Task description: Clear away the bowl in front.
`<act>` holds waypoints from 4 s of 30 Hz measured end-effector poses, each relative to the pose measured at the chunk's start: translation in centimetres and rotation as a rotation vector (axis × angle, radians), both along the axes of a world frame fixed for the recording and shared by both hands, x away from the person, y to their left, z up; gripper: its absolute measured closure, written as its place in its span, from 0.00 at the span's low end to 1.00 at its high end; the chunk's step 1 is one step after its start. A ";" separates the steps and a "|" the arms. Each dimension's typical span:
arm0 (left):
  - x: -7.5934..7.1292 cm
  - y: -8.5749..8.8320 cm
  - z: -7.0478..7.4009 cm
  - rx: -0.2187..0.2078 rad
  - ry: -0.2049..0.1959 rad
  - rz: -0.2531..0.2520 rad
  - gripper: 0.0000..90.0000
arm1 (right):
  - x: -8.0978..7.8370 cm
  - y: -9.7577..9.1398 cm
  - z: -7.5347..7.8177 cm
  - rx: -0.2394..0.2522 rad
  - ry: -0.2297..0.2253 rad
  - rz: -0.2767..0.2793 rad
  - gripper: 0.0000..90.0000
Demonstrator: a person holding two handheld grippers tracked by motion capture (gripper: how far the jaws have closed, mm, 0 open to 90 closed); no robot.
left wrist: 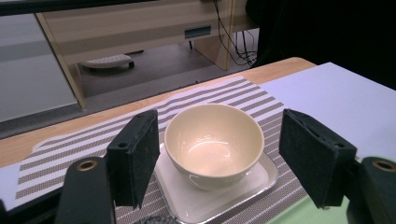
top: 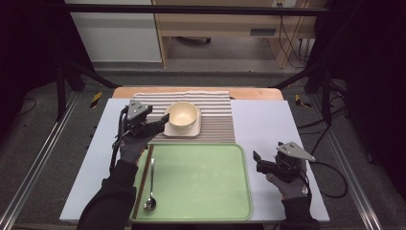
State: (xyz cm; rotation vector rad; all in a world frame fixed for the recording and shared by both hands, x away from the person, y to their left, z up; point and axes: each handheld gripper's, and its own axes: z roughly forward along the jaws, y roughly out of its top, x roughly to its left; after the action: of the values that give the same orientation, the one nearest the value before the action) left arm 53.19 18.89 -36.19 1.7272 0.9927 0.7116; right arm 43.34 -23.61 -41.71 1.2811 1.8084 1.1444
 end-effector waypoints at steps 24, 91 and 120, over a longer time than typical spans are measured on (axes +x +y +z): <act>7.4 -0.8 -4.4 0.065 0.106 0.079 0.35 | 0.2 -0.2 -0.3 -0.004 0.007 0.007 0.08; 10.4 -3.1 -8.2 0.060 0.243 0.179 0.91 | 0.4 -0.5 -0.6 0.016 0.023 0.009 0.08; 6.8 -1.8 -3.8 0.008 0.131 0.159 0.91 | 0.2 -0.2 -0.3 0.011 0.008 0.008 0.08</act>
State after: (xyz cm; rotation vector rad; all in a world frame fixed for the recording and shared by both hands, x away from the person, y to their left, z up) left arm 60.03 17.13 -40.01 1.7323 1.2295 0.7111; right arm 43.55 -23.82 -41.99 1.2874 1.8164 1.1562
